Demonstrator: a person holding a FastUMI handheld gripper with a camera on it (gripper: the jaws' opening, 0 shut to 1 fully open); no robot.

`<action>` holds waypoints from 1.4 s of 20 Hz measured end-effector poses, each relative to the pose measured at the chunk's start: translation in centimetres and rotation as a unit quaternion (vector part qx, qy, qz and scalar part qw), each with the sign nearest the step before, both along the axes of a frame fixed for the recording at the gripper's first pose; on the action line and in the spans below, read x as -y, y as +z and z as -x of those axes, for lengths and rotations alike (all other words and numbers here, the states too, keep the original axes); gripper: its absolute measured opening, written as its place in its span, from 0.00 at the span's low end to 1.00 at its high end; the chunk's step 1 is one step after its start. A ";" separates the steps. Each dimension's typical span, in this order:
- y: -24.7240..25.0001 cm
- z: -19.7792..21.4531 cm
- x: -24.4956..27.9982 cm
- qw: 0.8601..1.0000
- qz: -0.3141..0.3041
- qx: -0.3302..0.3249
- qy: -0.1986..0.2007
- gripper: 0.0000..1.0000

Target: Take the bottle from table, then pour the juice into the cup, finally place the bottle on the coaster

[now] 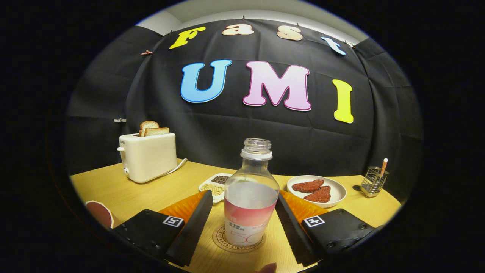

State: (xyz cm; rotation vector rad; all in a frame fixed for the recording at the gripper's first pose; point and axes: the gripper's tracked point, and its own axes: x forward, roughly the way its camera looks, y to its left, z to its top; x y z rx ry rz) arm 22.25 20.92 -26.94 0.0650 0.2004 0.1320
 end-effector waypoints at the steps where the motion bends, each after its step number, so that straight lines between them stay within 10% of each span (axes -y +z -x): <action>1: 0.2 0.4 -0.1 1.000 0.007 0.000 0.003 0.98; 28: 18.2 17.0 7.6 0.999 0.011 0.021 -0.028 0.97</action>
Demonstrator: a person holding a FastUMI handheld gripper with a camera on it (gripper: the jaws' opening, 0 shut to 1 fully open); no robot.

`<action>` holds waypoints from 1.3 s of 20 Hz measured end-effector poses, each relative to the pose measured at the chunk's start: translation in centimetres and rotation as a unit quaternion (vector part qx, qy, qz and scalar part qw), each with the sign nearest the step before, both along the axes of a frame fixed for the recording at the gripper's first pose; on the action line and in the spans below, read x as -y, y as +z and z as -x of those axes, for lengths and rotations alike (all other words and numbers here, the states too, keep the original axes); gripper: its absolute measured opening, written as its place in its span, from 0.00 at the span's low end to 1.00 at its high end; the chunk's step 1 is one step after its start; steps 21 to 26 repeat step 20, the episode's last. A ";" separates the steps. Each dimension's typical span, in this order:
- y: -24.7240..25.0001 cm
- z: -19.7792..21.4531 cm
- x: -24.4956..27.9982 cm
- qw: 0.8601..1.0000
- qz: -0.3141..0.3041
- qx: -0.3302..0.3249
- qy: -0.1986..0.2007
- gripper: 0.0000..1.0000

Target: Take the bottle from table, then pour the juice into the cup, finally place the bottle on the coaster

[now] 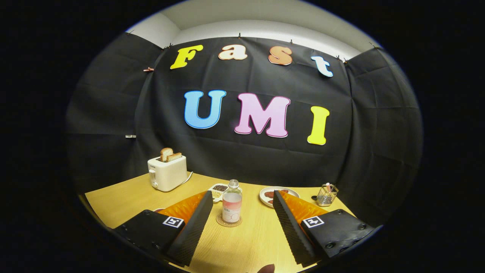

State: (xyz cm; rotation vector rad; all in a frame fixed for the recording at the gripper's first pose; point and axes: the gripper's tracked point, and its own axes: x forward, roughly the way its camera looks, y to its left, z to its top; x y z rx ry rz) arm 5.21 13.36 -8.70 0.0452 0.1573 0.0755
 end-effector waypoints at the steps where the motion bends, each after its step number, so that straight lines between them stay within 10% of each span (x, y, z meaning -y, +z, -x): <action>1: 0.8 0.5 0.2 1.000 0.003 0.002 -0.003 0.97; 26: 8.5 3.5 4.7 0.997 0.029 0.046 -0.051 0.97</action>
